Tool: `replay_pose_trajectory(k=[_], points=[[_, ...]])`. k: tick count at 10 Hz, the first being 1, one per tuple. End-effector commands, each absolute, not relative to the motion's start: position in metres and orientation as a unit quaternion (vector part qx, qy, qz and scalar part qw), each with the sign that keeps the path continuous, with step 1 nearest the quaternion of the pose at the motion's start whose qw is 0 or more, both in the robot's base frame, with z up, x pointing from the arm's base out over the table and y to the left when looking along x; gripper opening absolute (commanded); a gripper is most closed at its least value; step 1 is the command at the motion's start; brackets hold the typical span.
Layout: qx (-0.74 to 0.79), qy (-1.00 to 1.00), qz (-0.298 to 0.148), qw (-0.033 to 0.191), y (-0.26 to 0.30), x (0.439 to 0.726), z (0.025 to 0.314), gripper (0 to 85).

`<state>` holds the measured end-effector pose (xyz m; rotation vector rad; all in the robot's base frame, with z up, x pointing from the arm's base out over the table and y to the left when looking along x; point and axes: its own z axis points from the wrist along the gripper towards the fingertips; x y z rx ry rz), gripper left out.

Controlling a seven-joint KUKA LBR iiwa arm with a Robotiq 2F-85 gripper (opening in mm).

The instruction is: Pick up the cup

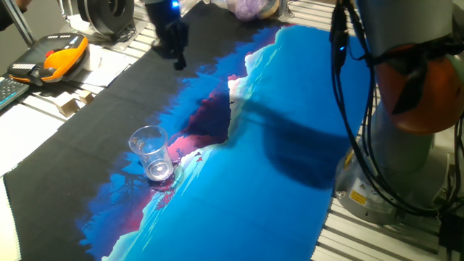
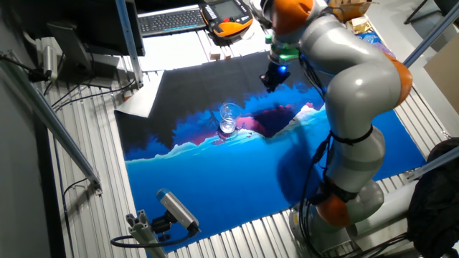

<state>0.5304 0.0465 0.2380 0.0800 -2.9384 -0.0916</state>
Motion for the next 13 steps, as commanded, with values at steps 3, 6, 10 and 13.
replay_pose_trajectory(k=[3,6,10,13], points=[[0.029,-0.996,-0.033,0.082,0.097,0.531,0.214,51.0],[0.020,-0.996,-0.038,0.078,0.121,0.523,0.196,51.0],[0.005,-0.997,-0.049,0.066,0.140,0.525,0.172,51.0],[0.004,-0.997,-0.053,0.060,0.146,0.528,0.157,51.0]])
